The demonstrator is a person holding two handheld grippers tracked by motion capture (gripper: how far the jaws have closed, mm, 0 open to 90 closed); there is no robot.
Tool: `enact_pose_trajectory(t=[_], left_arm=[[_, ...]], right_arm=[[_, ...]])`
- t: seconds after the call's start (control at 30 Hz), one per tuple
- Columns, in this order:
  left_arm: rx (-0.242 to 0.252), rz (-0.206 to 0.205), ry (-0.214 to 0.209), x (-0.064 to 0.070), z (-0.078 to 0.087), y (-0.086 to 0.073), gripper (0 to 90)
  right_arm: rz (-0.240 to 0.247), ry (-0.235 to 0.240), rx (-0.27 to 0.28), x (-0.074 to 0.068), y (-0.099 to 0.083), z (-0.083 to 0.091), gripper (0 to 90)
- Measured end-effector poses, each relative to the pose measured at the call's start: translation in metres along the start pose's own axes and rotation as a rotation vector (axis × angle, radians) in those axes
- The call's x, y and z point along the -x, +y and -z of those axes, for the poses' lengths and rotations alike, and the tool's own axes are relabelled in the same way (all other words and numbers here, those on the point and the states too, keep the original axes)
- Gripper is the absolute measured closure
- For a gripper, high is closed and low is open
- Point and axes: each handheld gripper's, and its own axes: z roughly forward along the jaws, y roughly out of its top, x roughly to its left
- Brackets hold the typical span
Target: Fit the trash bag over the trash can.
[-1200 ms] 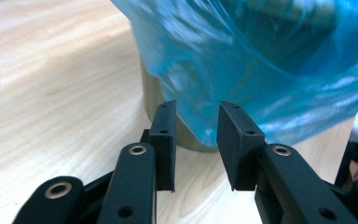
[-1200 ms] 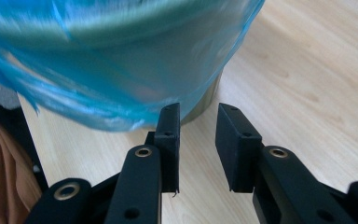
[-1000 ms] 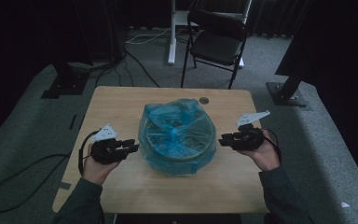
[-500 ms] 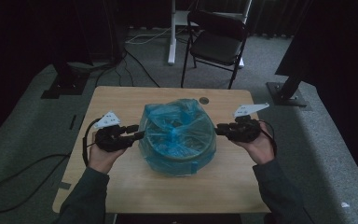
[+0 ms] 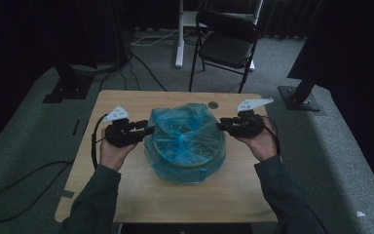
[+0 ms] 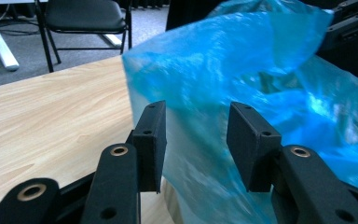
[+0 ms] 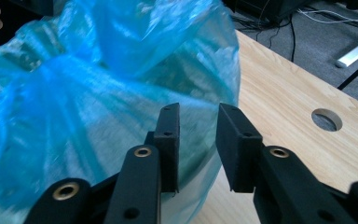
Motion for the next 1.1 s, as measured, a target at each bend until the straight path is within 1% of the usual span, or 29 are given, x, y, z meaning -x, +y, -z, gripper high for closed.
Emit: enact_pose_trajectory(t=[0.1, 0.17, 0.3, 0.37, 0.43, 0.5, 0.57, 0.73, 0.77, 0.8, 0.83, 0.87, 0.9, 0.97, 1.1], left_arm=[[-0.001, -0.003, 0.006, -0.001, -0.004, 0.002, 57.6], [0.007, -0.002, 0.010, -0.002, -0.006, 0.003, 59.3], [0.022, 0.011, 0.010, -0.005, -0.010, 0.006, 71.0], [0.025, 0.015, 0.015, -0.007, -0.011, 0.007, 77.0], [0.030, 0.026, 0.017, -0.009, -0.012, 0.008, 81.1], [0.028, 0.029, 0.020, -0.011, -0.014, 0.010, 84.4], [0.028, 0.033, 0.023, -0.013, -0.016, 0.011, 86.6], [0.026, 0.040, 0.026, -0.016, -0.020, 0.015, 88.8], [0.025, 0.042, 0.027, -0.016, -0.022, 0.016, 89.1], [0.027, 0.043, 0.028, -0.017, -0.022, 0.017, 89.3], [0.027, 0.043, 0.028, -0.017, -0.022, 0.017, 89.4], [0.028, 0.046, 0.029, -0.018, -0.024, 0.018, 89.4], [0.029, 0.045, 0.038, -0.018, -0.025, 0.019, 89.5], [0.031, 0.052, 0.043, -0.020, -0.027, 0.020, 89.6], [0.029, 0.057, 0.045, -0.022, -0.030, 0.022, 89.6]], right_arm=[[-0.017, 0.011, 0.016, 0.005, 0.003, -0.006, 64.3], [-0.018, 0.020, 0.028, 0.007, 0.005, -0.009, 63.1], [-0.010, 0.018, 0.041, 0.010, 0.009, -0.013, 61.2], [-0.022, 0.028, 0.049, 0.012, 0.012, -0.015, 59.7], [-0.018, 0.034, 0.055, 0.014, 0.014, -0.017, 59.6], [-0.015, 0.029, 0.053, 0.016, 0.017, -0.020, 59.2], [-0.018, 0.025, 0.055, 0.018, 0.019, -0.023, 58.3], [-0.008, 0.039, 0.053, 0.021, 0.024, -0.031, 56.8], [-0.005, 0.040, 0.049, 0.021, 0.025, -0.032, 57.4], [0.006, 0.043, 0.048, 0.021, 0.026, -0.034, 60.3], [0.006, 0.043, 0.048, 0.021, 0.026, -0.034, 60.3], [0.009, 0.044, 0.049, 0.020, 0.027, -0.035, 64.4], [0.008, 0.057, 0.047, 0.020, 0.028, -0.037, 75.1], [-0.004, 0.063, 0.051, 0.022, 0.028, -0.037, 82.0], [-0.030, 0.051, 0.052, 0.026, 0.028, -0.036, 86.7]])
